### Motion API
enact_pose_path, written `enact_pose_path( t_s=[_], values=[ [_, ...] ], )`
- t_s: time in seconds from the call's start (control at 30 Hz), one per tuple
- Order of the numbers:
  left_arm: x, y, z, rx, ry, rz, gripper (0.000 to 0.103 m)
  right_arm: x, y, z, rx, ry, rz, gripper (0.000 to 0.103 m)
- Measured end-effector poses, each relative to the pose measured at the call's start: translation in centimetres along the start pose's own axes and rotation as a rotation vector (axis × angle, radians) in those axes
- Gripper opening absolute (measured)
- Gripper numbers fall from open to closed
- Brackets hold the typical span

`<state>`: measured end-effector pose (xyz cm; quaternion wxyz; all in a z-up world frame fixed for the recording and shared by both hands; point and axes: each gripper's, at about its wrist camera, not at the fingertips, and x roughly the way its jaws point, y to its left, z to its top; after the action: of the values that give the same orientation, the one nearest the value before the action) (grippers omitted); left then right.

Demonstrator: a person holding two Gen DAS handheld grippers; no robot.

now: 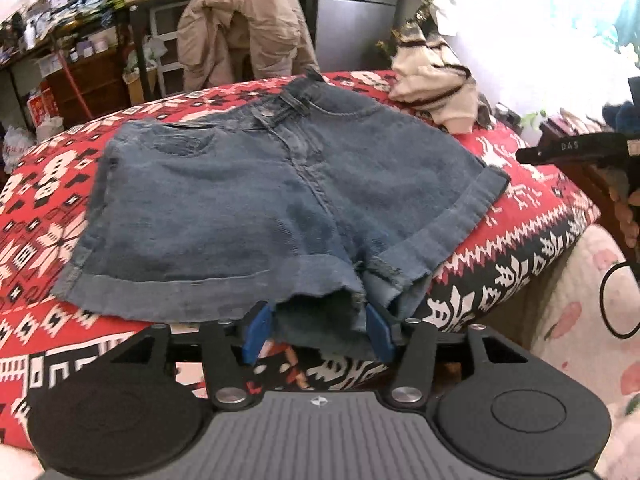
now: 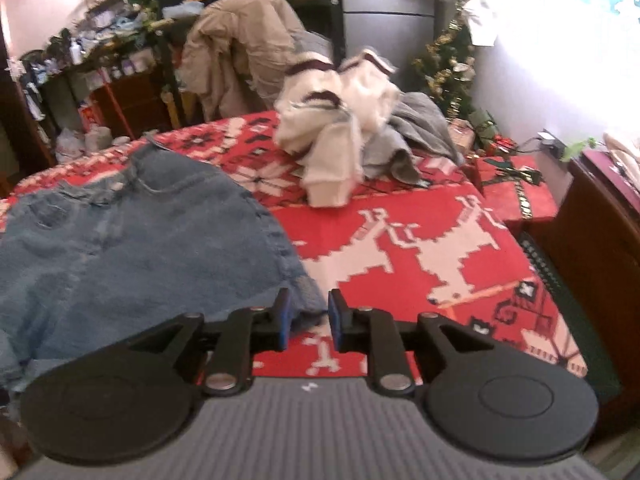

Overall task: Fold clothes
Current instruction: 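Hold the leg hems with both grippers and lower the shorts flat, then move both grippers to the shorts' waistband and close on it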

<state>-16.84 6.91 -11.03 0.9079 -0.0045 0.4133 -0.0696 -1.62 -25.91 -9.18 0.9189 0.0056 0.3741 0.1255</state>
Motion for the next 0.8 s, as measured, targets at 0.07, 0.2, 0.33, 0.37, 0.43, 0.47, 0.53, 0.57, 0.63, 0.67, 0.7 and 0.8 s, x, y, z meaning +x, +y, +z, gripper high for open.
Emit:
enact_pose_path(
  t_s=[0.07,0.2,0.33,0.37,0.43,0.47,0.53,0.57,0.63,0.67,0.7,0.8],
  values=[
    [-0.7,1.2,0.4,-0.032,-0.014,0.012,0.052,-0.1,0.6,0.4,0.003,-0.008,0.028,0.026],
    [-1.6,3.6,2.1,-0.072,-0.070,0.058,0.052,0.2,2.0,1.3,-0.011,-0.018,0.068,0.028],
    [-1.3,6.4,4.9,-0.101,-0.121,0.089,0.052,1.3,3.4,2.0,-0.029,-0.006,0.111,0.030],
    [-1.1,7.1,5.7,-0.109,-0.133,0.091,0.052,1.7,3.8,2.2,-0.040,0.000,0.120,0.030],
    [-0.6,8.8,7.5,-0.115,-0.154,0.100,0.052,2.7,4.4,2.7,-0.059,0.014,0.136,0.030],
    [-0.2,9.5,8.5,-0.109,-0.165,0.110,0.052,3.2,4.7,3.0,-0.066,0.021,0.144,0.030],
    [0.7,10.9,10.4,-0.092,-0.182,0.139,0.053,4.3,5.2,3.9,-0.076,0.032,0.161,0.030],
    [1.3,11.7,11.2,-0.097,-0.182,0.146,0.053,4.8,5.3,4.4,-0.078,0.035,0.166,0.030],
    [2.5,13.4,13.0,-0.108,-0.182,0.160,0.053,6.0,5.6,5.9,-0.080,0.036,0.169,0.030],
    [3.1,14.3,13.8,-0.119,-0.178,0.160,0.053,6.6,5.7,6.7,-0.079,0.035,0.170,0.030],
    [3.8,15.2,14.6,-0.130,-0.172,0.165,0.053,7.3,5.8,7.6,-0.077,0.033,0.171,0.031],
    [6.1,17.8,16.5,-0.138,-0.145,0.182,0.057,9.6,6.2,10.3,-0.070,0.034,0.174,0.034]
  ],
)
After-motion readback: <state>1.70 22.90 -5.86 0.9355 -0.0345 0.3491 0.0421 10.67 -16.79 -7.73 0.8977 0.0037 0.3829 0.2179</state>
